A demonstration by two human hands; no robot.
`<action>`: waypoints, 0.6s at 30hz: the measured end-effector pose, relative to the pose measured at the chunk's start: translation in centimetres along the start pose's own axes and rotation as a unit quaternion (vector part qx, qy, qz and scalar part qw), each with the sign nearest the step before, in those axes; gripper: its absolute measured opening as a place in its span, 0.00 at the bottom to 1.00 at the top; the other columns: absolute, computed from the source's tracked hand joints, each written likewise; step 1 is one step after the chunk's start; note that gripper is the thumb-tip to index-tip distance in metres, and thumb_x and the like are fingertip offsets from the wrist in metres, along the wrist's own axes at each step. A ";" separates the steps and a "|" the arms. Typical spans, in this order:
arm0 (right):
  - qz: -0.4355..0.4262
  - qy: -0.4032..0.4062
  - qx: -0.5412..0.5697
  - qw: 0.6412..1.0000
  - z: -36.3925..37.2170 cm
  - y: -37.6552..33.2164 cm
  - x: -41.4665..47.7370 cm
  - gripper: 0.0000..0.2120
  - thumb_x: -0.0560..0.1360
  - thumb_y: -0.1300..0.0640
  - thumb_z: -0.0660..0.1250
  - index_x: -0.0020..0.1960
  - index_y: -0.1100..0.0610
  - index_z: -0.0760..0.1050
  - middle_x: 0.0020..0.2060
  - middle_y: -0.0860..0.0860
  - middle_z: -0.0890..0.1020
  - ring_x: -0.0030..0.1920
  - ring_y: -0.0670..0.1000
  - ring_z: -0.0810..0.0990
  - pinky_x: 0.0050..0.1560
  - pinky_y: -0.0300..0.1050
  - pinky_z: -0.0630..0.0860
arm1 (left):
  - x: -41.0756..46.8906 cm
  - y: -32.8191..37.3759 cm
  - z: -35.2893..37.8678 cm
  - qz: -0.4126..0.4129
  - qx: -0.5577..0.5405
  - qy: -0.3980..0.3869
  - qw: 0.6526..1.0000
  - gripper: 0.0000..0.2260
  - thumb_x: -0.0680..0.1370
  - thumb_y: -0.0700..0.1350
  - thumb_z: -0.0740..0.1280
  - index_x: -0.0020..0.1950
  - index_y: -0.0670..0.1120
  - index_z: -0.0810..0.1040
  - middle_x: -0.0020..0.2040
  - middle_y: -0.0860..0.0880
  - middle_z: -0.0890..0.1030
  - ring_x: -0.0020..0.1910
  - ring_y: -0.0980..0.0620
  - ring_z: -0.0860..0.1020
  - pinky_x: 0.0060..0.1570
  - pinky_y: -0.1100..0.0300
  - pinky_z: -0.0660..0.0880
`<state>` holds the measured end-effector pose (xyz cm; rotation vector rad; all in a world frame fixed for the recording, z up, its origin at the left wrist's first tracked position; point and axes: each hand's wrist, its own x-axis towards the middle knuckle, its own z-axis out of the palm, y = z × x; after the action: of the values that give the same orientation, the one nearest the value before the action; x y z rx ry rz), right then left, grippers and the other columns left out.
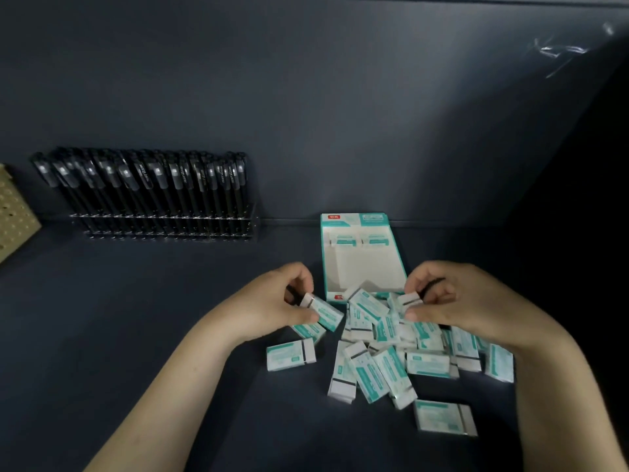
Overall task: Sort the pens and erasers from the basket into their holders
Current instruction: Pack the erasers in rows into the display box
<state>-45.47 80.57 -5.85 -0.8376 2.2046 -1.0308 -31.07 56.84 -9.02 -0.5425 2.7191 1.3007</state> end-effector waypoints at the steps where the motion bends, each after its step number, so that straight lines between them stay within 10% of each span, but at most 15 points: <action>1: -0.006 -0.002 0.016 1.000 0.1 -0.1 -0.1 0.13 0.65 0.63 0.79 0.46 0.54 0.80 0.42 0.52 0.83 0.41 0.49 0.82 0.42 0.38 0.78 | 0.0 -0.1 0.1 0.004 -0.016 0.001 1.000 0.11 0.71 0.45 0.75 0.45 0.52 0.73 0.42 0.57 0.78 0.41 0.61 0.75 0.40 0.68 0.71; 11: -0.089 0.078 0.148 0.982 0.3 -2.7 2.6 0.11 0.70 0.66 0.73 0.49 0.54 0.80 0.46 0.53 0.84 0.41 0.51 0.82 0.41 0.43 0.79 | 1.4 0.1 -1.3 -0.022 -0.309 0.113 0.944 0.08 0.73 0.39 0.73 0.45 0.45 0.74 0.39 0.50 0.82 0.35 0.58 0.78 0.37 0.64 0.75; 18: -0.060 0.037 0.009 0.997 2.0 -3.1 9.3 0.11 0.72 0.65 0.73 0.53 0.56 0.79 0.46 0.50 0.84 0.41 0.42 0.80 0.35 0.27 0.71 | 6.8 1.0 -1.0 -0.064 -0.484 0.224 0.844 0.07 0.76 0.43 0.71 0.48 0.46 0.73 0.45 0.47 0.82 0.42 0.53 0.80 0.42 0.61 0.77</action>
<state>-49.15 71.23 -6.51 -0.9467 2.2268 -1.1532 -37.68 54.78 -9.17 -1.1815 1.9926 2.7460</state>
